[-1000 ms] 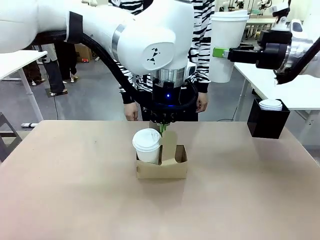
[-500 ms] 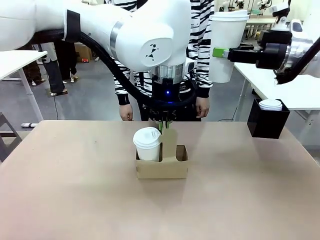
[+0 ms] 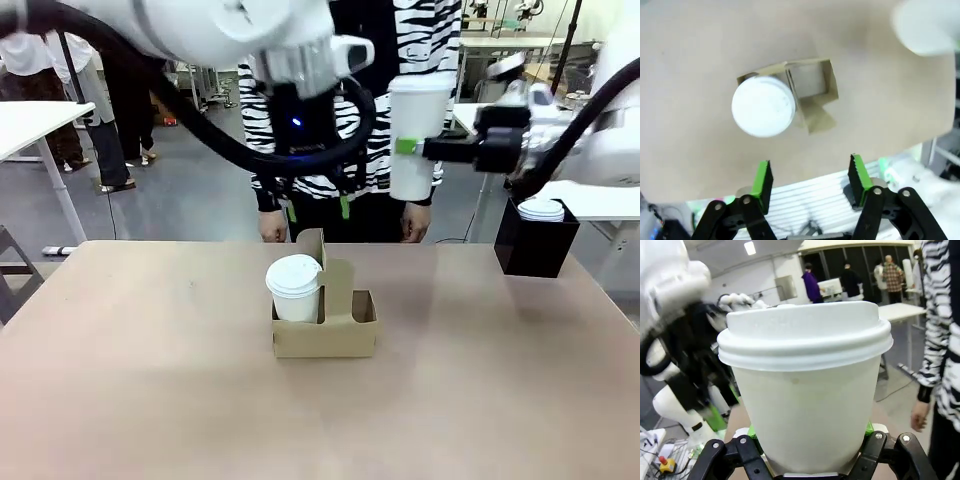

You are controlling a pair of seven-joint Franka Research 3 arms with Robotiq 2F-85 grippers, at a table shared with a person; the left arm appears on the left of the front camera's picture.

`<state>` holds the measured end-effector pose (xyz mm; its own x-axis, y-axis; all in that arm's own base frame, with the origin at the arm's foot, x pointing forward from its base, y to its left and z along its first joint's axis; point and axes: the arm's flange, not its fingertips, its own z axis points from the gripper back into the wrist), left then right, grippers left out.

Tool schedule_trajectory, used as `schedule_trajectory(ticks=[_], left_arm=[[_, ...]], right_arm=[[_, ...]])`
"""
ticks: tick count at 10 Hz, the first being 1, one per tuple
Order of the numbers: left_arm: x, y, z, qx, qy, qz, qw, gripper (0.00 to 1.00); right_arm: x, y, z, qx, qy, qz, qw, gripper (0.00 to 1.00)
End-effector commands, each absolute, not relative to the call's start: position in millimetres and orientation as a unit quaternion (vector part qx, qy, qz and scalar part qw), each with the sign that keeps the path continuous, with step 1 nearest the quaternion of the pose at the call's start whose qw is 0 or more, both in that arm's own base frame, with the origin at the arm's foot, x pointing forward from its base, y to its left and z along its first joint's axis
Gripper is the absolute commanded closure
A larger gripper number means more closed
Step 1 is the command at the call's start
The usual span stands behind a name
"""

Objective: Pour a drink into a cup and package it in a carrier.
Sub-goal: Insert the held 600 ml Paper Cup into the Cup Carrier.

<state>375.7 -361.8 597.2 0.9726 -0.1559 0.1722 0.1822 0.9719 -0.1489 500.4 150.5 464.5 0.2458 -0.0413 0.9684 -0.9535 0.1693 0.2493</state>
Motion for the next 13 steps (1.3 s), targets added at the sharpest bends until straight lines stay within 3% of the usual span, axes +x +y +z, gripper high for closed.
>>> schedule_trajectory(ticks=[1, 3, 5, 6, 7, 9, 13], left_arm=[[351.0, -284.4, 603.6, -0.109, -0.088, -0.225, 0.964, 0.00], [347.6, -202.1, 597.1, -0.135, -0.080, -0.319, 0.935, 0.00], [336.6, -157.5, 576.9, -0.120, -0.123, -0.352, 0.920, 0.00], [336.0, -148.7, 564.9, -0.058, -0.179, -0.374, 0.908, 0.00], [344.3, -168.8, 592.1, -0.128, -0.102, -0.329, 0.930, 0.00], [344.3, -168.8, 592.1, -0.128, -0.102, -0.329, 0.930, 0.00], [345.9, -108.1, 550.1, -0.126, -0.165, -0.407, 0.890, 0.00]], right_arm=[[516.1, 171.2, 455.3, 0.542, -0.464, 0.419, 0.561, 0.20], [509.2, 191.1, 437.5, 0.568, -0.457, 0.454, 0.512, 0.20], [506.0, 199.0, 422.4, 0.592, -0.449, 0.478, 0.469, 0.20], [506.4, 191.2, 425.1, 0.585, -0.442, 0.492, 0.470, 0.20], [500.2, 203.2, 424.8, 0.582, -0.450, 0.459, 0.498, 0.20], [500.2, 203.2, 424.8, 0.582, -0.450, 0.459, 0.498, 0.20], [502.2, 217.2, 380.7, 0.603, -0.449, 0.489, 0.443, 0.20]])
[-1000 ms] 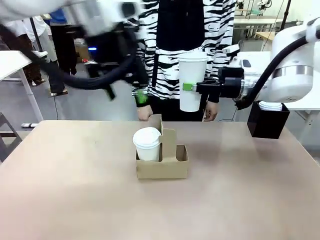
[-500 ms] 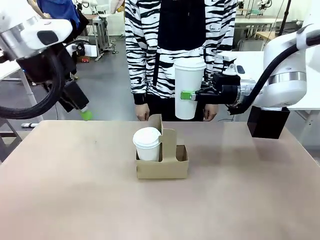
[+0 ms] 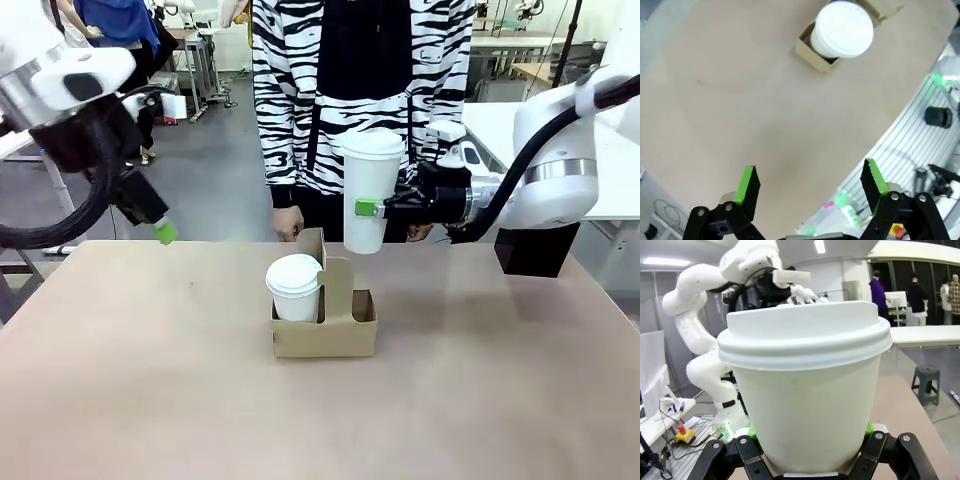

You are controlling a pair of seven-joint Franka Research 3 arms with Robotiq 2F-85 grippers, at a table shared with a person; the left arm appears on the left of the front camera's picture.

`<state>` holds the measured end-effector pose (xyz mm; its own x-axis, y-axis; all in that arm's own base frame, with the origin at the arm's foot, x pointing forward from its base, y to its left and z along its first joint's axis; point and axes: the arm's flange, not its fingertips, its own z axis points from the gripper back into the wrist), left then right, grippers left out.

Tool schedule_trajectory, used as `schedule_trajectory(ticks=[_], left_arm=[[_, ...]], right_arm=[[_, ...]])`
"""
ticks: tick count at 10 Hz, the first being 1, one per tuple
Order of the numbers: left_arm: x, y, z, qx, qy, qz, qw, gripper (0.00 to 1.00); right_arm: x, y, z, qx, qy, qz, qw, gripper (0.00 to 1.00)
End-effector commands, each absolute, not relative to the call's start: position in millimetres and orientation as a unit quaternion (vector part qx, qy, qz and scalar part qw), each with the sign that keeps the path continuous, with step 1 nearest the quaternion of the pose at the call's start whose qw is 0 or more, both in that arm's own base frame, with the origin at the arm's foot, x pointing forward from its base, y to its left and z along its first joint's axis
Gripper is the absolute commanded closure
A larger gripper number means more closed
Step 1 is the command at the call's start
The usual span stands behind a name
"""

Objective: Pour a drink into a cup and package it in a carrier.
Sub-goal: Insert the held 600 ml Paper Cup into the Cup Carrier.

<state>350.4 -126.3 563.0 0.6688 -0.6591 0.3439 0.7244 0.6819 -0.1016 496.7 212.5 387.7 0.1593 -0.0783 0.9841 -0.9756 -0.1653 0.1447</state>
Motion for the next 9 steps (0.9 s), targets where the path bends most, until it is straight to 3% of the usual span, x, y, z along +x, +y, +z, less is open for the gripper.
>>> schedule_trajectory(ticks=[1, 5, 6, 9], left_arm=[[346.9, -94.8, 540.1, -0.116, -0.185, -0.431, 0.875, 0.00], [351.5, -52.7, 499.8, -0.133, -0.226, -0.525, 0.809, 0.00], [353.9, -67.5, 515.8, -0.101, -0.205, -0.485, 0.844, 0.00], [353.9, -67.5, 515.8, -0.101, -0.205, -0.485, 0.844, 0.00]], right_arm=[[503.6, 220.8, 370.7, 0.612, -0.443, 0.490, 0.435, 0.20], [506.5, 228.7, 339.1, 0.636, -0.413, 0.502, 0.415, 0.20], [506.2, 229.0, 331.9, 0.642, -0.408, 0.504, 0.410, 0.20], [504.2, 230.3, 318.2, 0.651, -0.398, 0.503, 0.407, 0.20]])
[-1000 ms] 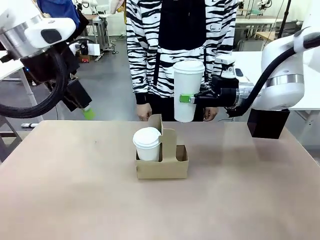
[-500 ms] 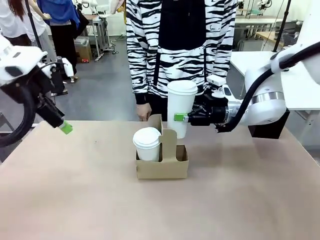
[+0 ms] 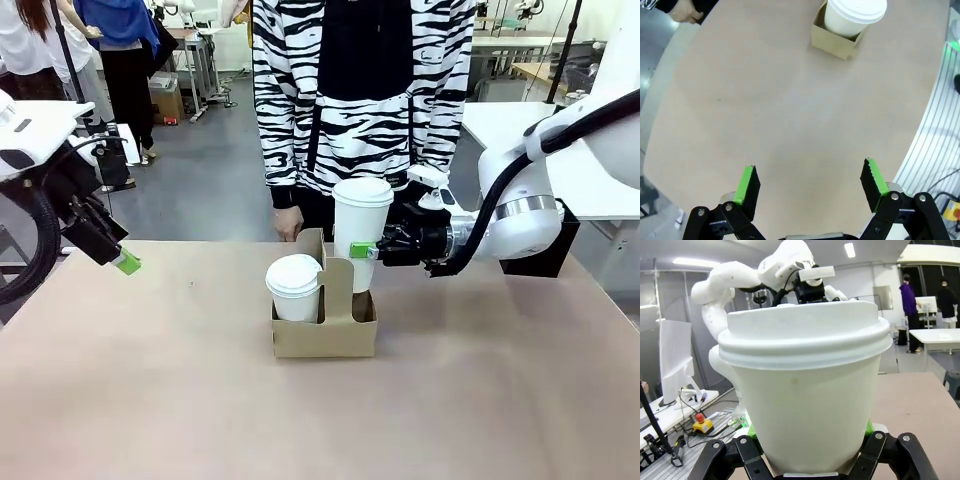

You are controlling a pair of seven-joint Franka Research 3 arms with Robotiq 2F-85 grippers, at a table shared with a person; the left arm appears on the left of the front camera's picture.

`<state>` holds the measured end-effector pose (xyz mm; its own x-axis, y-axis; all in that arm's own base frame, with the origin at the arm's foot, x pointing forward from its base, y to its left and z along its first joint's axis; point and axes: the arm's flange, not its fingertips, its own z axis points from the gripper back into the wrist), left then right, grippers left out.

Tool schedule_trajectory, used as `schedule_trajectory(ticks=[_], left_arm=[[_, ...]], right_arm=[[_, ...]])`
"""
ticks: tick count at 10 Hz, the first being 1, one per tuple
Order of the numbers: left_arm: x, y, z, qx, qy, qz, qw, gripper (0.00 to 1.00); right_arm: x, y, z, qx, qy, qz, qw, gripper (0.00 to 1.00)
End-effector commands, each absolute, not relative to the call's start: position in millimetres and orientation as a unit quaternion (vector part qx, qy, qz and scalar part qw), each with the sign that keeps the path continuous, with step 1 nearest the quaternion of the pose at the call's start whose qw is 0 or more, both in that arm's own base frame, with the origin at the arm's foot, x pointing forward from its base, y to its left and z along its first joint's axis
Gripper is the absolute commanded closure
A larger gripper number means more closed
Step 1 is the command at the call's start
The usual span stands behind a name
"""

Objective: Pour a drink into a cup and package it in a carrier.
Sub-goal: Insert the held 600 ml Paper Cup into the Cup Carrier.

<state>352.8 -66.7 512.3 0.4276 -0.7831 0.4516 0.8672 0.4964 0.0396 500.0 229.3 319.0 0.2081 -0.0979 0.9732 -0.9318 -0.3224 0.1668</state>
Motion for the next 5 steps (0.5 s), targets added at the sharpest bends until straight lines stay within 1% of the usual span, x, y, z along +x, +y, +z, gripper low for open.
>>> schedule_trajectory(ticks=[1, 5], left_arm=[[353.9, -67.5, 515.8, -0.101, -0.205, -0.485, 0.844, 0.00], [353.9, -67.5, 515.8, -0.101, -0.205, -0.485, 0.844, 0.00]], right_arm=[[504.5, 231.0, 313.5, 0.655, -0.392, 0.503, 0.405, 0.20], [505.3, 234.2, 289.5, 0.666, -0.373, 0.507, 0.400, 0.20]])
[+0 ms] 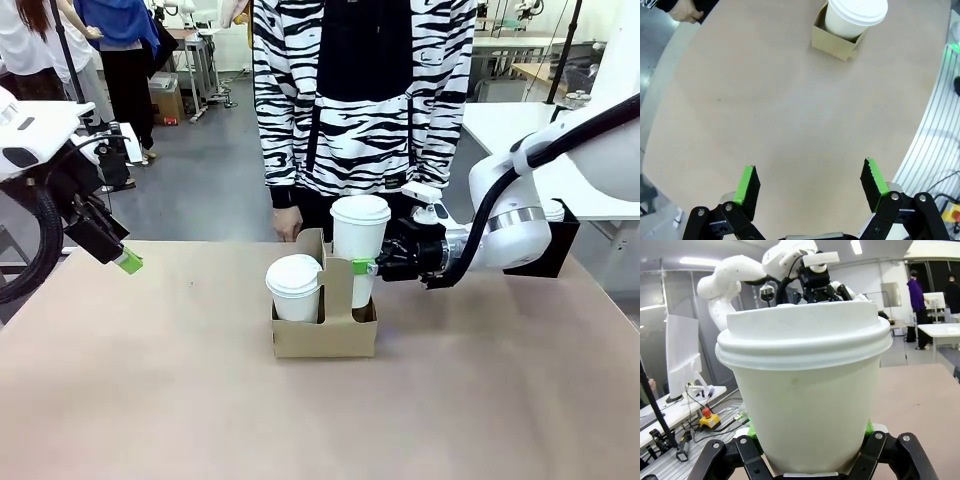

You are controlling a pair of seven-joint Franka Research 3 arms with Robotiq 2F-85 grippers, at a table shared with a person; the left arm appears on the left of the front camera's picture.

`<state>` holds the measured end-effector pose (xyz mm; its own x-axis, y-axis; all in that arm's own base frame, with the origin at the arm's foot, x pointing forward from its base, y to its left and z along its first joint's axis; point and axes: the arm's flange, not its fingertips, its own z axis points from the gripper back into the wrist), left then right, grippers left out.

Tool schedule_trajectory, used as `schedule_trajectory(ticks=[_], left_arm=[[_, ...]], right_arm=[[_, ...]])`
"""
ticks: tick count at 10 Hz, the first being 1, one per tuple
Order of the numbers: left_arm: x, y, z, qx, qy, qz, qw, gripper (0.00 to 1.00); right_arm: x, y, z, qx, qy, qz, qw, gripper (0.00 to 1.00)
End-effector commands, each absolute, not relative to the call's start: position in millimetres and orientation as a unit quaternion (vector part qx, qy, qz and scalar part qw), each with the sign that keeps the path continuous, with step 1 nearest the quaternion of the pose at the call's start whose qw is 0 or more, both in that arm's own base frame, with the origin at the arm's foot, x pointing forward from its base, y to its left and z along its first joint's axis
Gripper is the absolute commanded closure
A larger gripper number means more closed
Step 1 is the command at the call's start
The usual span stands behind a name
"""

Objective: Pour a drink into a cup and package it in a carrier.
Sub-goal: Insert the held 600 ml Paper Cup into the Cup Carrier.

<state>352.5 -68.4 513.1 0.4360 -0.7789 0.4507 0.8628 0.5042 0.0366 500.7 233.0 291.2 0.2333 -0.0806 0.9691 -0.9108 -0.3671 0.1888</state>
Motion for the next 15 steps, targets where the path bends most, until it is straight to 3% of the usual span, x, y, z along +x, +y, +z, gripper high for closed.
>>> schedule_trajectory(ticks=[1, 14, 15], left_arm=[[353.9, -67.5, 515.8, -0.101, -0.205, -0.485, 0.844, 0.00], [353.9, -67.5, 515.8, -0.101, -0.205, -0.485, 0.844, 0.00], [353.9, -67.5, 515.8, -0.101, -0.205, -0.485, 0.844, 0.00]], right_arm=[[504.4, 235.1, 286.4, 0.669, -0.367, 0.505, 0.403, 0.20], [504.1, 239.4, 233.9, 0.651, -0.300, 0.569, 0.402, 0.20], [502.7, 237.3, 234.7, 0.641, -0.295, 0.581, 0.407, 0.00]])
